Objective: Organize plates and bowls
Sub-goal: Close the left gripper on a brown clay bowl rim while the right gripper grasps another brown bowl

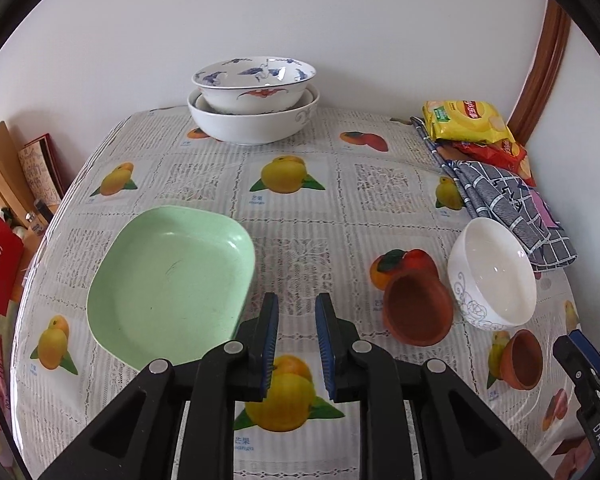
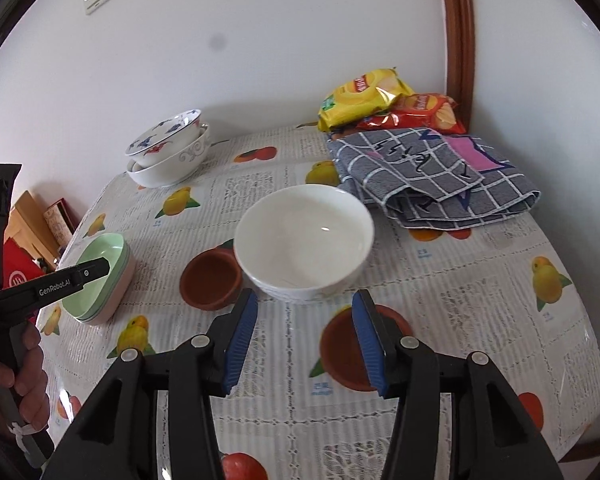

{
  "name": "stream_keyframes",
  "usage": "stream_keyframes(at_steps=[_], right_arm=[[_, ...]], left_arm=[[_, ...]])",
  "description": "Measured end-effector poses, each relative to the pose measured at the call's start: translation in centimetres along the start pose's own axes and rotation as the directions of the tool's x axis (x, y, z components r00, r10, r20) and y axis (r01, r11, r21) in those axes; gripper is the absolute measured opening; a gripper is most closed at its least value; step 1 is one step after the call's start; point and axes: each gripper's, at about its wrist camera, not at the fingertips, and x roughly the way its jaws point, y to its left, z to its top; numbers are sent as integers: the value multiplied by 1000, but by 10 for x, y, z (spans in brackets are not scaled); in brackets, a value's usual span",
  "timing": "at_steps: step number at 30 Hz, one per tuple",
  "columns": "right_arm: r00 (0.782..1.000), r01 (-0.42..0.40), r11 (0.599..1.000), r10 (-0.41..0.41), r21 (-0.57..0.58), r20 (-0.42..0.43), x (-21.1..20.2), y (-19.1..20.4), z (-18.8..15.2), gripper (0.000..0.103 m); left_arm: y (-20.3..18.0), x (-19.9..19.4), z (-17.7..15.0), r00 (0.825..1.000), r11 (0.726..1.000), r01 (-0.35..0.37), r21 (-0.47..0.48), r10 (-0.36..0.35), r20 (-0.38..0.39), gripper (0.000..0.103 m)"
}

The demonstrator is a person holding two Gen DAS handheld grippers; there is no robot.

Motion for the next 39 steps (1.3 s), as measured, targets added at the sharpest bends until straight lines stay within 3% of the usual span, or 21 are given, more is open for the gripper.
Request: stream_keyframes(at_steps=[5, 10, 14, 20, 34, 39], right_arm=[[994, 109, 994, -109, 4, 4, -5, -33, -6, 49], [992, 120, 991, -118, 52, -34, -2, -62, -12, 57], [987, 151, 988, -148, 44, -58, 5, -72, -18, 57], [986, 142, 988, -137, 53, -92, 18, -80, -21, 57], [990, 48, 997, -39, 63, -137, 47, -68, -23, 57], [986, 41, 997, -29, 66, -162, 59, -65, -27, 51]], left_arm=[[-30, 1, -1, 1000, 999, 3, 48, -3, 4, 26], [-57, 11, -6, 1000, 994, 14, 110, -13, -14, 26], [-69, 22, -10, 999, 992, 24, 121, -18, -47, 26], [-73, 40, -9, 994, 992, 59, 112, -48, -99, 26], [-65, 75, -2, 986, 996, 68, 63, -57, -159, 26], [-67, 82, 0, 984, 995, 79, 62, -68, -165, 26]])
